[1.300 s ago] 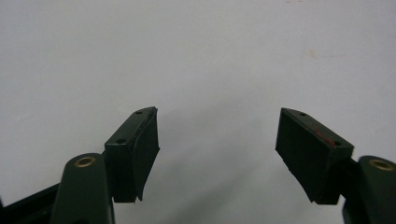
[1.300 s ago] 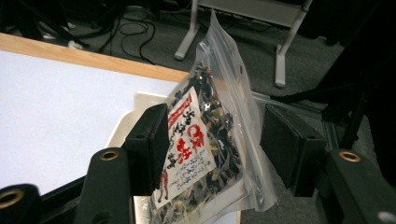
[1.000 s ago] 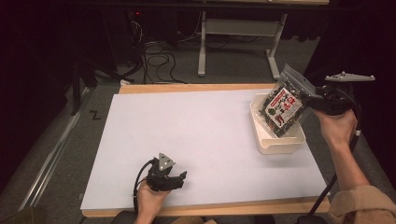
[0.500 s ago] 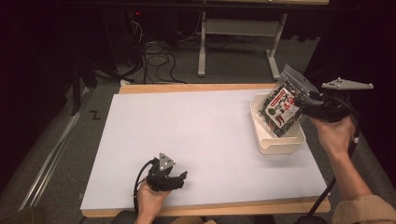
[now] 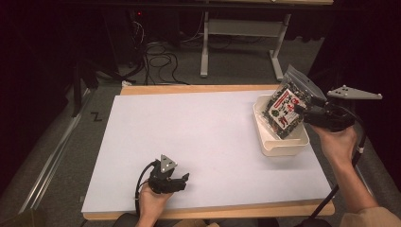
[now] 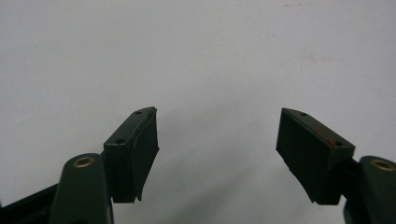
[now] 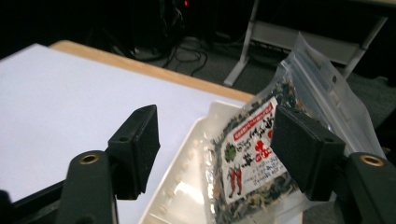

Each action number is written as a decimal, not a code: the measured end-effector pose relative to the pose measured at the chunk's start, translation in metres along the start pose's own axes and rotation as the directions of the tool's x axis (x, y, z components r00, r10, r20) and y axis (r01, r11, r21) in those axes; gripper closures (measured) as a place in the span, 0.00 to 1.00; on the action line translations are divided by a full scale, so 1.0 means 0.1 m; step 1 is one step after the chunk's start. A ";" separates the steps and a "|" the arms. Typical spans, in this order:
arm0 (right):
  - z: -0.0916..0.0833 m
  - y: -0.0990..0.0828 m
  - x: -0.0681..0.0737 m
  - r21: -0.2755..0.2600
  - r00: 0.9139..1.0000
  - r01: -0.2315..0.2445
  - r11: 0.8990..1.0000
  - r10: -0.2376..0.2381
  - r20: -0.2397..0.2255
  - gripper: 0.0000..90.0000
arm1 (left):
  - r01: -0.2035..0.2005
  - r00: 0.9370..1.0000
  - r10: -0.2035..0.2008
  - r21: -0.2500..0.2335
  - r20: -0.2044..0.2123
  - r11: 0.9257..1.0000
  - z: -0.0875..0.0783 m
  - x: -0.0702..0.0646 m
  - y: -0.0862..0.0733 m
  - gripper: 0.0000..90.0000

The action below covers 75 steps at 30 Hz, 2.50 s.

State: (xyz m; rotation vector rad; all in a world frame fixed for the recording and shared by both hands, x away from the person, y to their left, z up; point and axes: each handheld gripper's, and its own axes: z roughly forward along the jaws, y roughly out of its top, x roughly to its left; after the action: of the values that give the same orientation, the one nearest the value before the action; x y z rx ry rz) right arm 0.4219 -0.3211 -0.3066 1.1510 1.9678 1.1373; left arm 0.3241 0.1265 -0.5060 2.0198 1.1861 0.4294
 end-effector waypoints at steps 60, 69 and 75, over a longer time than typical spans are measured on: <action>-0.21 -0.59 0.59 -0.056 0.980 0.023 0.998 -0.034 -0.198 0.41 | -0.015 1.000 0.015 -0.003 0.016 1.000 0.04 -0.02 0.05 0.33; -0.13 -0.72 0.67 -0.032 0.974 0.014 0.999 -0.021 -0.224 0.41 | -0.013 1.000 0.013 -0.005 0.014 1.000 0.03 -0.02 0.05 0.33; -0.09 -0.79 0.71 -0.027 0.971 0.018 0.999 -0.024 -0.237 0.41 | -0.018 1.000 0.018 -0.002 0.017 1.000 0.04 -0.03 0.05 0.33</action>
State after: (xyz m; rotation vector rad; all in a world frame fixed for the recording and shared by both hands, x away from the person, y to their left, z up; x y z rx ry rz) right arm 0.3514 -0.2818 -0.3772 1.0178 2.1322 1.3367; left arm 0.3282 0.1210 -0.5047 2.0306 1.1574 0.4213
